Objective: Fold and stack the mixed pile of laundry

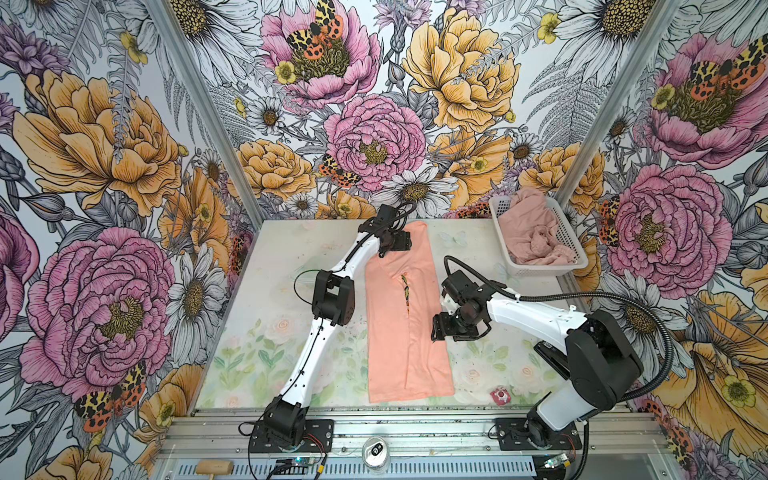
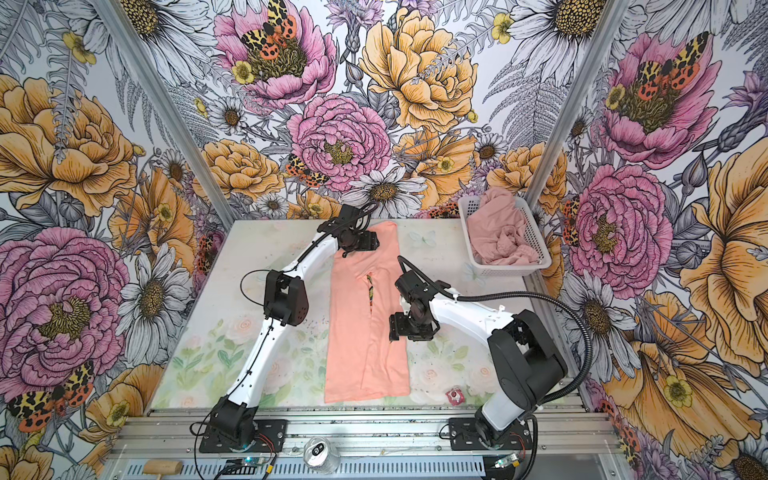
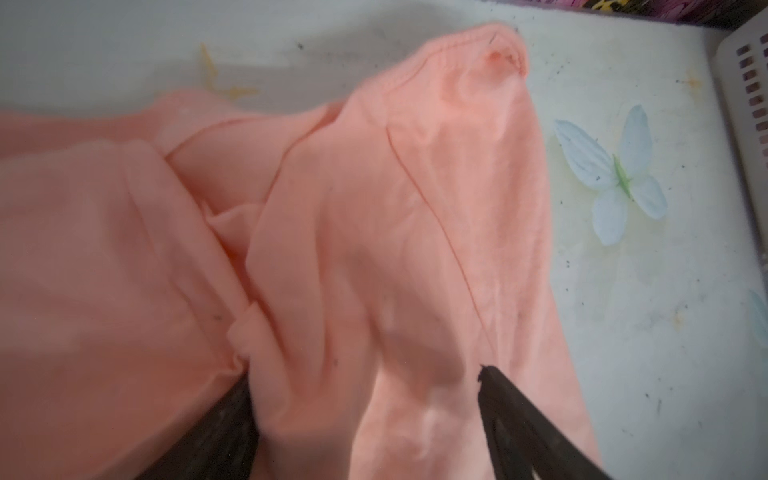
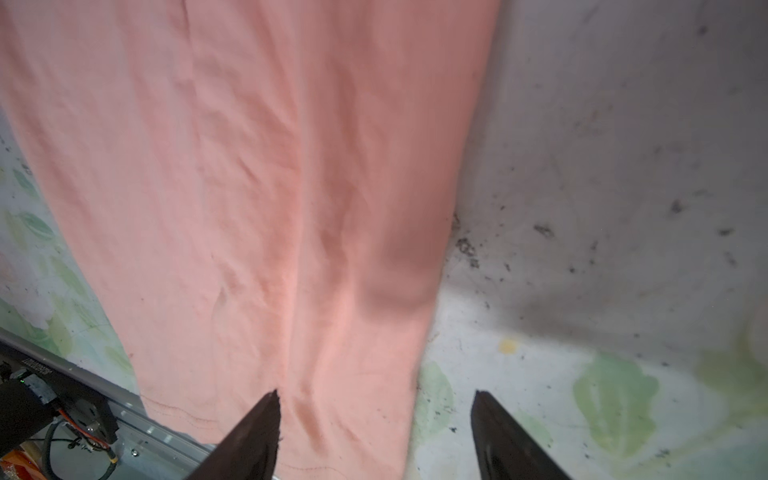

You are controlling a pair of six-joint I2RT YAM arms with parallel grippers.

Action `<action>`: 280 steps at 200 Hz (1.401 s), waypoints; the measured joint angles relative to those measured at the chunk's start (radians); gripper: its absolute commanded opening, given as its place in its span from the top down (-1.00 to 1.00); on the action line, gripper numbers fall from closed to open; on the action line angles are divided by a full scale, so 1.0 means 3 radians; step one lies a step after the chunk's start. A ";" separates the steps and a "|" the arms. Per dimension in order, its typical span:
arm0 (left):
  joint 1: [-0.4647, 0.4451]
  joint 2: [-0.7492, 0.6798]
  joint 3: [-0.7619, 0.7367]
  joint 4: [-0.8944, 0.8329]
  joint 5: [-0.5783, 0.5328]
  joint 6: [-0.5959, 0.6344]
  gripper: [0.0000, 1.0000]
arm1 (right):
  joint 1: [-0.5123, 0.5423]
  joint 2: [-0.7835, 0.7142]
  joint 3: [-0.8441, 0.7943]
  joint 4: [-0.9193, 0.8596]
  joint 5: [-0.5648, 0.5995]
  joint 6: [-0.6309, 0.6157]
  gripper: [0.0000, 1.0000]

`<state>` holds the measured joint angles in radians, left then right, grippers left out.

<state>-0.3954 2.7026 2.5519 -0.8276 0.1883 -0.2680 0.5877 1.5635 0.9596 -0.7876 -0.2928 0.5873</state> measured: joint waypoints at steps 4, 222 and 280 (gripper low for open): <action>0.0001 -0.0099 -0.0141 0.0015 0.0001 0.0003 -0.96 | 0.0000 -0.0037 -0.0057 0.0013 -0.0003 0.0019 -0.48; -0.1776 -0.5659 -0.6864 0.0713 -0.0538 -0.2780 -0.48 | 0.0584 -0.1128 -0.1386 0.0553 -0.0327 0.0898 -0.18; -0.2196 -0.5687 -0.7103 0.0800 -0.0530 -0.3311 -0.32 | 0.0584 -0.1059 -0.1377 0.0622 -0.0352 0.0910 -0.11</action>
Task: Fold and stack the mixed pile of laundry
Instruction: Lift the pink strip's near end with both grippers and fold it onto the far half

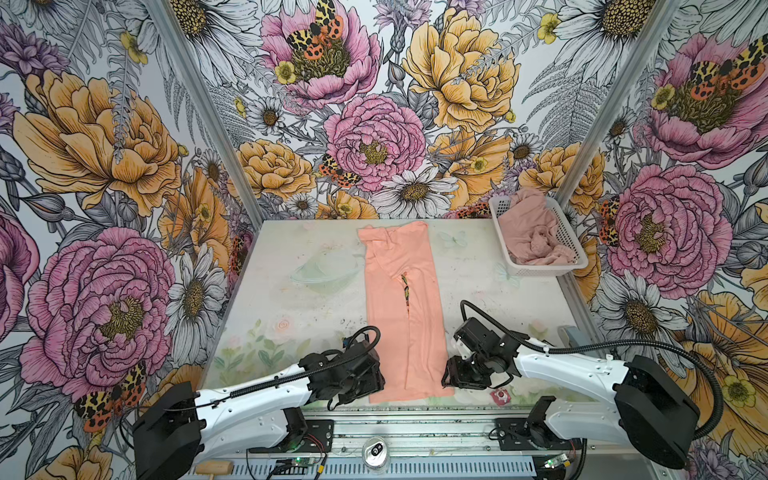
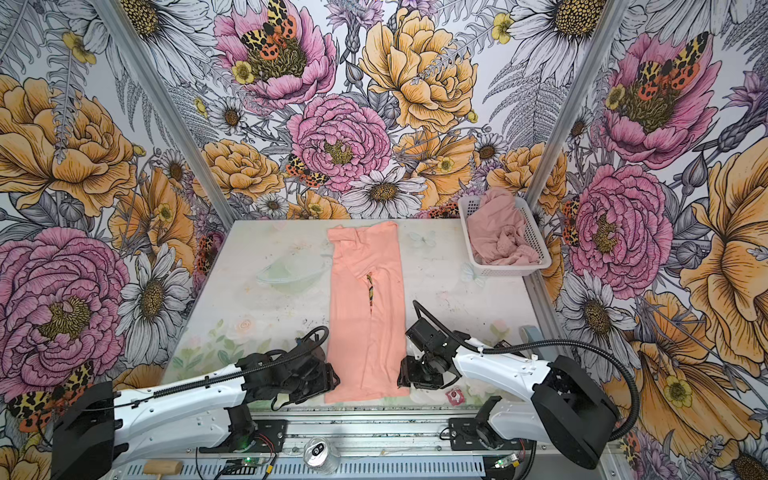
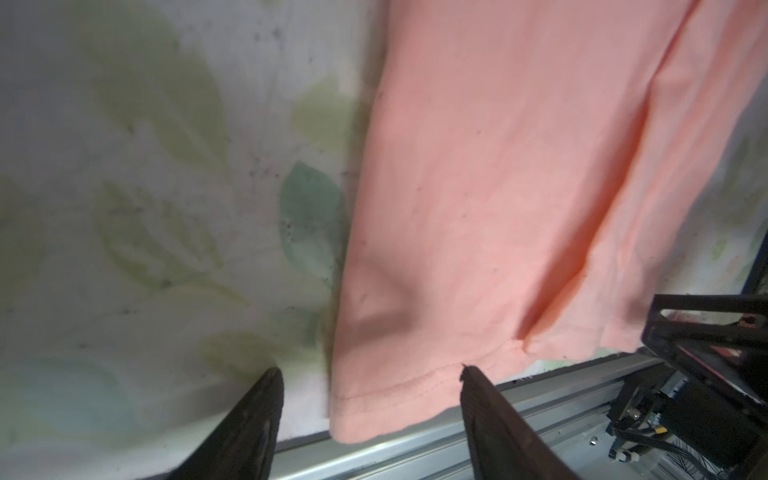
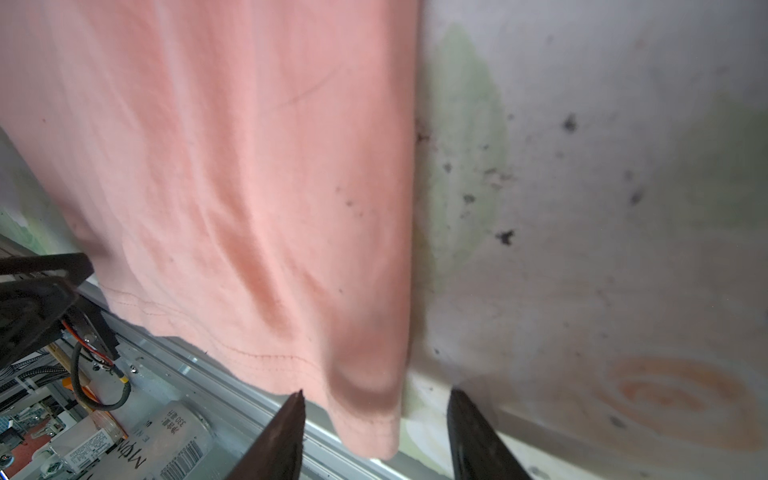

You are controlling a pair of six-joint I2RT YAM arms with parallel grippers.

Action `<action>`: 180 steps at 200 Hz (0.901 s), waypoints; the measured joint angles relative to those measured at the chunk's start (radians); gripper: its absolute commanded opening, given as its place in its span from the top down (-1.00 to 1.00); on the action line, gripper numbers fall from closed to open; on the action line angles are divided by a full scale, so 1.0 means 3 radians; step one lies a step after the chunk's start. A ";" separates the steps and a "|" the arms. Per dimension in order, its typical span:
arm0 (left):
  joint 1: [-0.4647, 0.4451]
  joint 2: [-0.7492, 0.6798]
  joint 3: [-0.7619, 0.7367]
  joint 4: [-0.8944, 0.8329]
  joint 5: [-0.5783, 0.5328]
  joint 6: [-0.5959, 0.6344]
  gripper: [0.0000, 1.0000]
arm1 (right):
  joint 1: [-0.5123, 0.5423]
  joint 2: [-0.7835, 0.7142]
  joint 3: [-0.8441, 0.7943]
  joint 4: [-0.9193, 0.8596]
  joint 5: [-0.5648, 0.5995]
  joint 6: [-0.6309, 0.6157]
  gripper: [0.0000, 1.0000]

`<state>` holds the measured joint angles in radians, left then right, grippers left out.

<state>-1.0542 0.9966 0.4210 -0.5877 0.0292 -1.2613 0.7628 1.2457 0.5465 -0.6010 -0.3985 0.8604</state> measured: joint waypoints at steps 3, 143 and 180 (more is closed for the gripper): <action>-0.0011 -0.0011 -0.0006 0.0010 0.0000 -0.0034 -0.31 | 0.0001 0.0001 0.0000 0.0005 -0.0001 -0.0001 -0.11; -0.0100 0.0271 -0.0027 0.0378 0.0014 -0.0262 0.41 | 0.0000 0.0161 0.0013 0.0114 -0.0057 0.0066 1.00; -0.0100 0.0102 -0.0033 0.0224 0.0011 -0.0267 0.65 | 0.0001 -0.0075 -0.0038 0.0098 -0.0062 0.0131 1.00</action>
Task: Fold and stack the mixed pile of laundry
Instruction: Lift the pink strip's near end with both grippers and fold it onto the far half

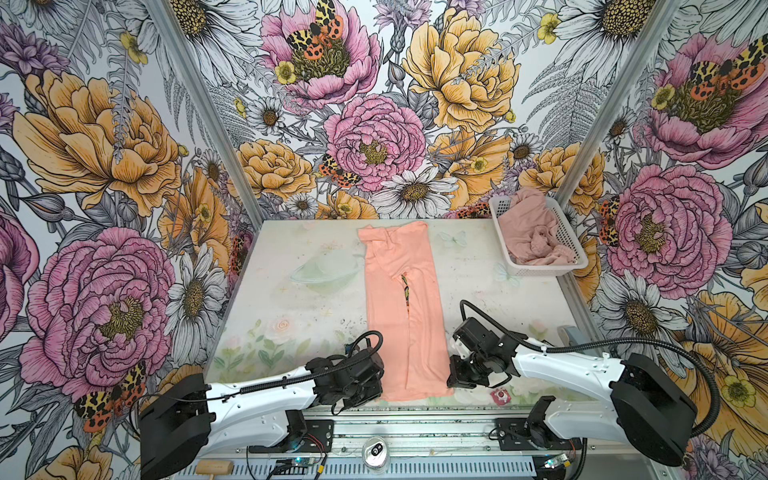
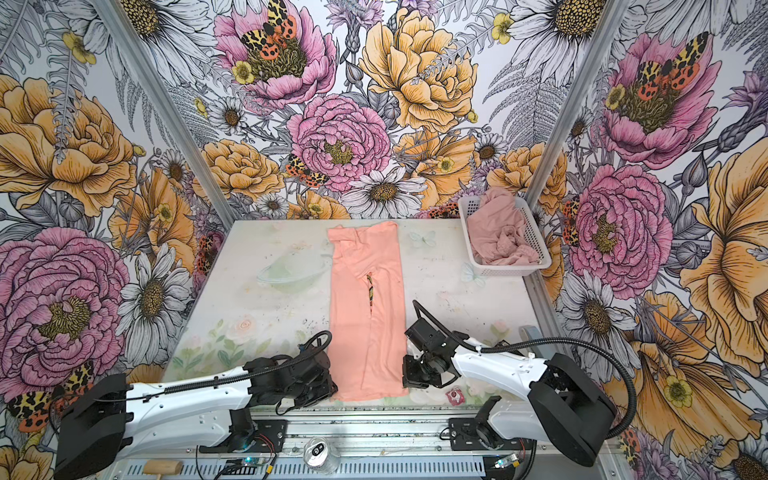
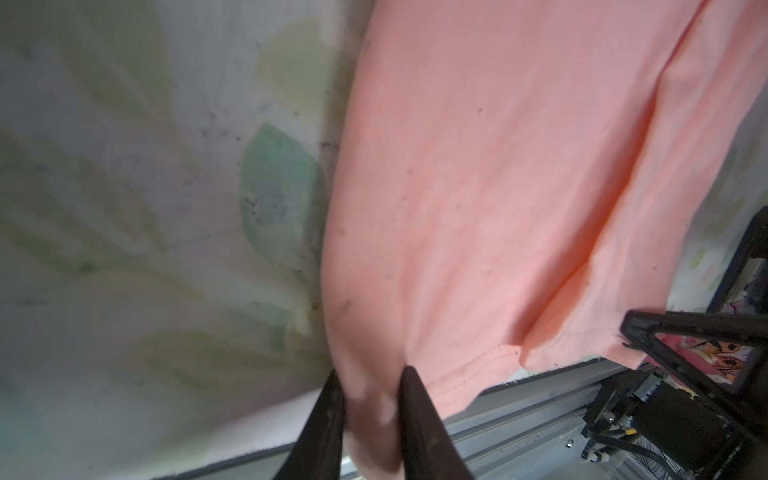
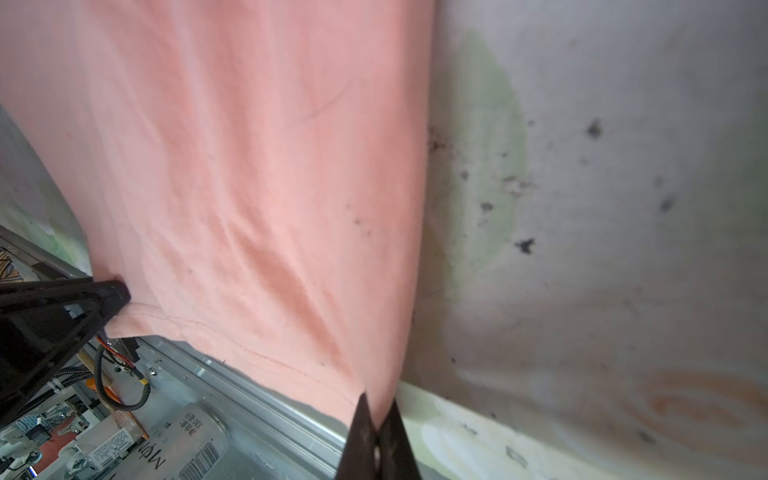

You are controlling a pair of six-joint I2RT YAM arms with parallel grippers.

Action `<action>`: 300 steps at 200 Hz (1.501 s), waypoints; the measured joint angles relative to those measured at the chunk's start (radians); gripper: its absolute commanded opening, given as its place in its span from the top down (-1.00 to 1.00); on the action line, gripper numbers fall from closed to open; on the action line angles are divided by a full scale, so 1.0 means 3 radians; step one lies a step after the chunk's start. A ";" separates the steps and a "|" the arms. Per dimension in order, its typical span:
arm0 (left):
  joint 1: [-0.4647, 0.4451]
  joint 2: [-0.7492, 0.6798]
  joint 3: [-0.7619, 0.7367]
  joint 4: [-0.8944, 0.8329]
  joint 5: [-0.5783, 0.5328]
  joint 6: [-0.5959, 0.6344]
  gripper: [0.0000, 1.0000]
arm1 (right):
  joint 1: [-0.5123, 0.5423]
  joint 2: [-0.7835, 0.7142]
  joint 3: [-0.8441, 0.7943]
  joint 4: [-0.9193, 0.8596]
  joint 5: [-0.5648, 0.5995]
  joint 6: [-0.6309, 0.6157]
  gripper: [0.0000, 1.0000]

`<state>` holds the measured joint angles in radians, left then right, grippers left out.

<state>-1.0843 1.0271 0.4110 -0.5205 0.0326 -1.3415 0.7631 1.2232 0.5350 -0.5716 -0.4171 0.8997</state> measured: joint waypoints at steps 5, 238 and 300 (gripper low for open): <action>0.0000 -0.0032 0.0000 -0.0018 -0.0001 -0.0014 0.67 | -0.0001 -0.0028 -0.0001 -0.0006 0.0000 0.0008 1.00; 0.2134 0.1661 0.2637 -0.0898 0.0473 0.2337 0.80 | -0.1291 0.1401 0.2488 -0.0674 -0.0084 -0.1043 1.00; 0.2346 0.2522 0.3363 -0.0893 0.0483 0.2790 0.83 | -0.1503 0.2126 0.3154 -0.0664 -0.0083 -0.1300 1.00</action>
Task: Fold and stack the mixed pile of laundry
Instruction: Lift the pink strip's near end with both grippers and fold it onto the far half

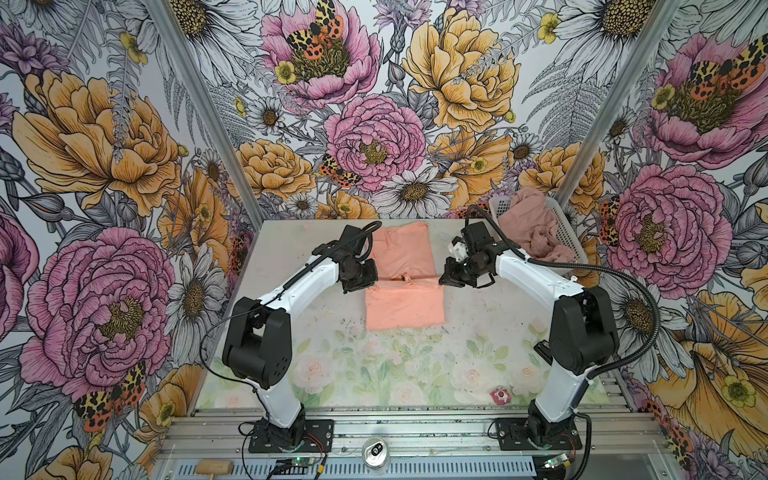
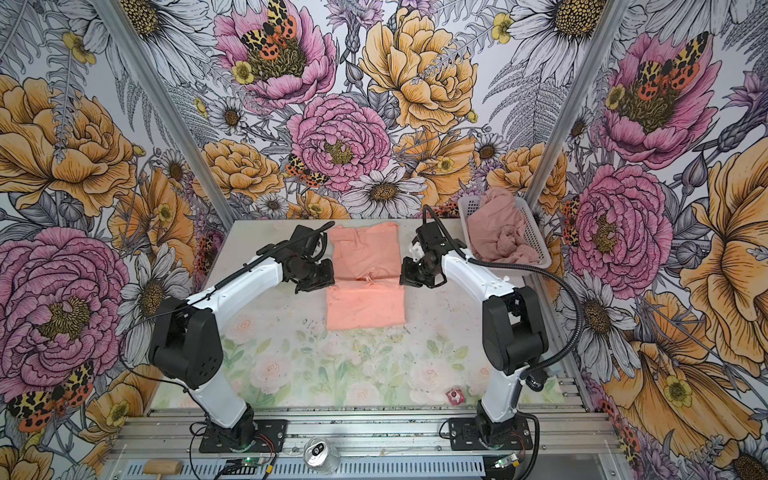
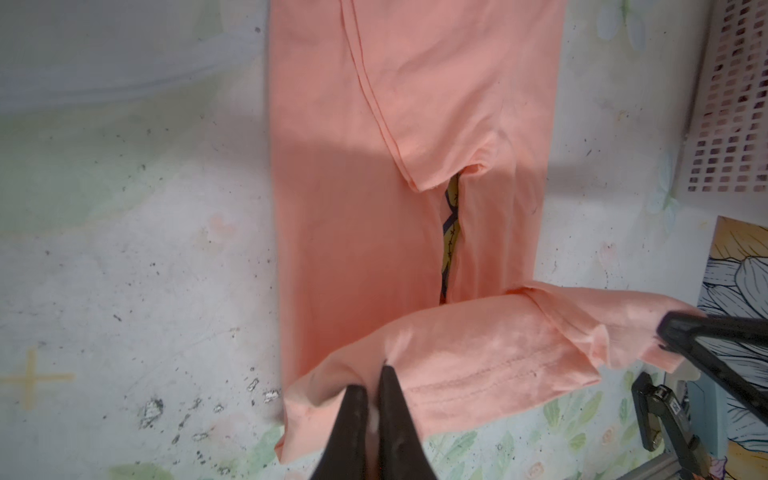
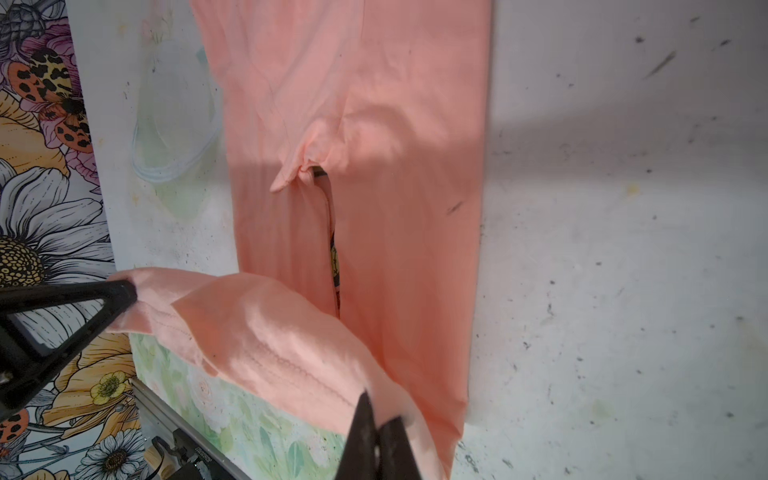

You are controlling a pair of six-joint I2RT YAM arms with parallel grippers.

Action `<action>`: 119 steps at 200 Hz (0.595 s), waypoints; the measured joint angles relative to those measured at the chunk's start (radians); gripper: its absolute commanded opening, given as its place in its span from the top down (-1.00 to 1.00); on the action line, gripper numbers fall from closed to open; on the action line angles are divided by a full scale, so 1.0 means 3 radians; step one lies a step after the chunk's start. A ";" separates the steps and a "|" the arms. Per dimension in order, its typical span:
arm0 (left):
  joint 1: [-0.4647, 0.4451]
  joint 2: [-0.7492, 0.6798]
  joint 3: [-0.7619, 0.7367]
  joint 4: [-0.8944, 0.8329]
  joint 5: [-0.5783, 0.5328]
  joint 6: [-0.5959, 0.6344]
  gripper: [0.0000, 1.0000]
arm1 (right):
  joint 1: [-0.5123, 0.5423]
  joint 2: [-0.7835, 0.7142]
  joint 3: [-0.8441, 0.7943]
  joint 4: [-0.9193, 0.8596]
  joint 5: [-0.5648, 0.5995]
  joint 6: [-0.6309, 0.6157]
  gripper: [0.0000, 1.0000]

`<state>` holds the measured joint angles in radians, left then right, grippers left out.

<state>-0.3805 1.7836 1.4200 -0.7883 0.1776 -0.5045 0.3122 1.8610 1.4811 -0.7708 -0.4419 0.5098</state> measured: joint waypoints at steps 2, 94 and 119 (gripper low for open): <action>0.0003 0.0023 0.0011 0.0000 0.0000 0.0004 0.83 | -0.0001 0.0018 0.0015 0.0000 0.0000 -0.0006 1.00; 0.0092 0.0590 0.0296 0.0004 -0.0028 0.0202 0.24 | -0.0042 0.0598 0.0350 0.0028 0.0001 -0.0086 0.59; 0.0103 0.0599 0.0309 -0.0001 -0.0121 0.0231 -0.18 | -0.0047 0.0674 0.0451 0.0038 0.0010 -0.0126 0.25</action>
<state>-0.3496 1.9633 1.5127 -0.7887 0.1413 -0.4351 0.2981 2.0632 1.6165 -0.7593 -0.4389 0.4721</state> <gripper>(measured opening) 0.487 0.312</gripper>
